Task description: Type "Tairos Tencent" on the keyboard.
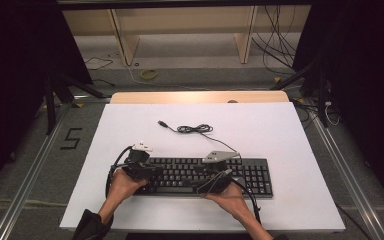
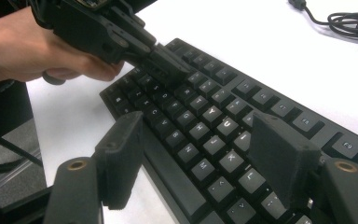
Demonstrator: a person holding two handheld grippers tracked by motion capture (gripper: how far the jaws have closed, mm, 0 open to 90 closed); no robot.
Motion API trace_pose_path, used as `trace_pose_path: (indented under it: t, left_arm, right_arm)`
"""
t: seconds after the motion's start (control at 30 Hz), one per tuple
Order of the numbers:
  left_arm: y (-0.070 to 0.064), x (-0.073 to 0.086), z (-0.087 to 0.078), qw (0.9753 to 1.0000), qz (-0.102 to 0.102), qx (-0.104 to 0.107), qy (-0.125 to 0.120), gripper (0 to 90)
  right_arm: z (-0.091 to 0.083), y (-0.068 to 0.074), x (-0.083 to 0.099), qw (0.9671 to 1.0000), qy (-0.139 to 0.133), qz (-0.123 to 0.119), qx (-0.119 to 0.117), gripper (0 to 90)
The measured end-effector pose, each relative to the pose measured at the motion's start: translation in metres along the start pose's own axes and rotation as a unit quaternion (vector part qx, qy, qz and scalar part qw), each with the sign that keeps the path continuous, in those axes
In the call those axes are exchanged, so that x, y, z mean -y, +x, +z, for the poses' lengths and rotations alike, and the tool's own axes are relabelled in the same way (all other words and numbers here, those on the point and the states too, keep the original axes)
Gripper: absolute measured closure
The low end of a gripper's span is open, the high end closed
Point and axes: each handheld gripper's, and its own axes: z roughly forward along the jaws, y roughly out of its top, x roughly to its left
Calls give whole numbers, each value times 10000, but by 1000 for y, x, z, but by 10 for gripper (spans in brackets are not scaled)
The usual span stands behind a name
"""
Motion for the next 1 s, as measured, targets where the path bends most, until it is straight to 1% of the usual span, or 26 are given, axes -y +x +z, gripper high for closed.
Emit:
trace_pose_path:
  t: [0.1, 0.27, 0.43, 0.5, 0.7, 0.77, 0.83, 1.0]
  left_arm:
    - [0, 0, -3, 10000, -39, 44, -49, 805]
    - [-1, -1, -7, 9996, -96, 199, -160, 743]
    - [-3, 0, -10, 9994, -134, 262, -184, 672]
    - [-3, 0, -11, 9990, -195, 340, -234, 638]
    - [-2, 1, -15, 9989, -236, 290, -292, 558]
    - [-1, 1, -16, 9988, -231, 306, -308, 532]
    - [-1, 1, -18, 9985, -267, 313, -353, 508]
    - [-3, 1, -21, 9982, -257, 295, -453, 444]
  right_arm:
    - [0, 0, 0, 10000, 4, -1, 3, 360]
    - [0, 1, 0, 10000, 4, -2, 1, 361]
    - [1, 1, 0, 10000, 13, -19, -8, 361]
    - [1, 2, 0, 10000, 17, -14, -14, 361]
    - [1, 2, -1, 10000, 14, -20, -10, 361]
    - [1, 2, -1, 10000, 12, -18, -13, 362]
    - [1, 2, -1, 10000, 16, -23, -19, 362]
    - [2, 3, -1, 10000, 29, -22, -24, 364]
